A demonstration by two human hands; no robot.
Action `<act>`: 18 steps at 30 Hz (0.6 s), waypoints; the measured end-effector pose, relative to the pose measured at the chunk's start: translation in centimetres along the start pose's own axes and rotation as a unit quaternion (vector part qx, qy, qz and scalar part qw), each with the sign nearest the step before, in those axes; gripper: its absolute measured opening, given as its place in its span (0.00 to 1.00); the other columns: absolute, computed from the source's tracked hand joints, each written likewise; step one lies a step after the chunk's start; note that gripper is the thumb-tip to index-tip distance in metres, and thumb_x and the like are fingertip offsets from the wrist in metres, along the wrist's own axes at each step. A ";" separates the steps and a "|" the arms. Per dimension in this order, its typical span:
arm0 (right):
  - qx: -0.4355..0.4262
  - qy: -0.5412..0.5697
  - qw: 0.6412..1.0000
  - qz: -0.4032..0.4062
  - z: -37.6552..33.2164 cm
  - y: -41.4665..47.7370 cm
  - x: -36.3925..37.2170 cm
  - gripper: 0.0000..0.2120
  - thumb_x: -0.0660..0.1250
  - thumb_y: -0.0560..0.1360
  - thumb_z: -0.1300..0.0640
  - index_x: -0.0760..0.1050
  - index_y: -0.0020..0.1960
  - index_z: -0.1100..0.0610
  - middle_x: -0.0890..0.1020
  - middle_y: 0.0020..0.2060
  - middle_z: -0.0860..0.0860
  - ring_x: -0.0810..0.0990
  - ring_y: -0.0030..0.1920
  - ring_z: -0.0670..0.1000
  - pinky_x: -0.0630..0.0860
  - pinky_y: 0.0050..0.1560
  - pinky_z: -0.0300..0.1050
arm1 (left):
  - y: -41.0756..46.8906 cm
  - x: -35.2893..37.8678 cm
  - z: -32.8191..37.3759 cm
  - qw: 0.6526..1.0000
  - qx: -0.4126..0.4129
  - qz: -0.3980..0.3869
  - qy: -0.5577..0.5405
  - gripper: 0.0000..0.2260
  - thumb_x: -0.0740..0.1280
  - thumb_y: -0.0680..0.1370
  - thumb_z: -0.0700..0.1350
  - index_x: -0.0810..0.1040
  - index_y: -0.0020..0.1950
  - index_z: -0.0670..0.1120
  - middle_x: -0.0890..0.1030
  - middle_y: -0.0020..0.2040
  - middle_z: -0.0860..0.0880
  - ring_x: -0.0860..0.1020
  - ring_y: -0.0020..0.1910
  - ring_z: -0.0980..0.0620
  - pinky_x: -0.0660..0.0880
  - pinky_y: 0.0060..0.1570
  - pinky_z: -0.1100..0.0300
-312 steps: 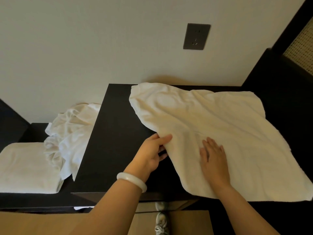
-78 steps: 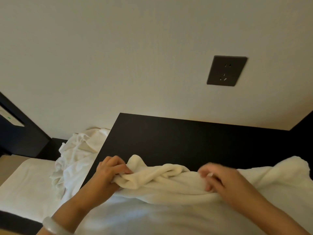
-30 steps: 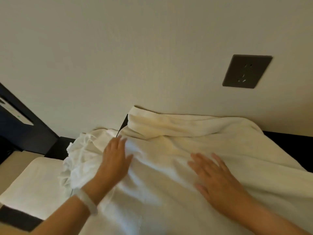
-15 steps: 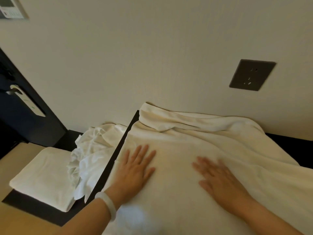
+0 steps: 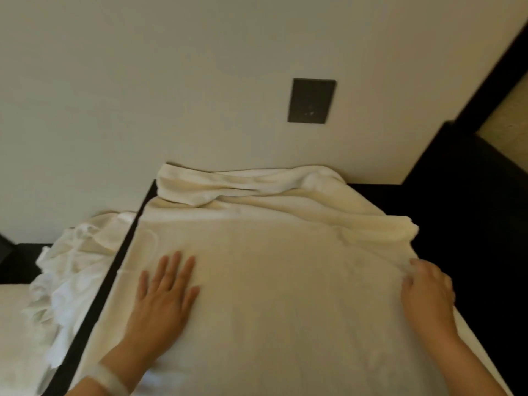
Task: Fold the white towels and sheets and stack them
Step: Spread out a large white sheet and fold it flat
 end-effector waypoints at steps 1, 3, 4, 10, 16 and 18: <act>0.044 -0.016 0.999 -0.019 1.4 0.6 -0.6 0.19 0.64 0.79 0.61 0.70 0.69 0.64 0.72 0.66 0.65 0.69 0.64 0.68 0.67 0.64 0.61 | 0.2 -0.1 0.7 1.000 0.004 -0.006 0.003 0.39 0.22 0.68 0.69 0.33 0.77 0.56 0.34 0.78 0.54 0.35 0.77 0.52 0.39 0.76 0.49; 0.080 -0.013 0.994 -0.079 3.0 1.8 -1.6 0.21 0.65 0.80 0.55 0.70 0.70 0.63 0.72 0.65 0.64 0.71 0.63 0.67 0.71 0.61 0.58 | 0.8 -0.1 3.3 0.999 0.048 -0.012 0.001 0.39 0.20 0.66 0.69 0.31 0.76 0.57 0.32 0.77 0.54 0.32 0.76 0.52 0.35 0.76 0.51; 0.091 0.014 0.991 -0.101 3.3 2.4 -2.1 0.20 0.65 0.80 0.53 0.72 0.68 0.63 0.74 0.63 0.63 0.73 0.60 0.65 0.73 0.56 0.55 | 1.0 0.2 4.8 0.997 0.076 -0.016 0.001 0.40 0.19 0.66 0.70 0.32 0.76 0.58 0.32 0.77 0.54 0.32 0.76 0.52 0.34 0.75 0.51; 0.212 0.209 0.930 -0.216 3.5 4.7 -4.9 0.11 0.71 0.77 0.53 0.76 0.49 0.62 0.81 0.43 0.58 0.80 0.44 0.59 0.77 0.40 0.49 | 1.0 2.2 8.4 0.993 0.115 0.005 0.005 0.39 0.20 0.69 0.68 0.39 0.78 0.58 0.39 0.79 0.53 0.36 0.78 0.50 0.35 0.76 0.50; 0.188 0.288 0.904 -0.253 3.0 5.6 -5.3 0.09 0.72 0.75 0.63 0.79 0.54 0.65 0.83 0.49 0.62 0.82 0.49 0.60 0.80 0.47 0.52 | 0.7 1.8 8.0 0.992 0.125 0.007 0.009 0.40 0.20 0.69 0.68 0.40 0.78 0.57 0.40 0.79 0.54 0.37 0.78 0.50 0.36 0.76 0.51; 0.183 0.306 0.913 -0.197 3.4 5.8 -4.8 0.11 0.70 0.76 0.66 0.77 0.58 0.64 0.82 0.51 0.62 0.82 0.51 0.61 0.80 0.50 0.55 | 0.5 1.6 8.0 0.992 0.128 0.010 0.002 0.40 0.21 0.70 0.68 0.41 0.78 0.57 0.41 0.80 0.54 0.38 0.78 0.50 0.37 0.76 0.51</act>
Point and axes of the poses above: each hand's wrist, its own y-axis towards the middle knuckle, its own x-axis out of the palm, z = x × y, the point moved 1 cm from there along y, towards the middle knuckle
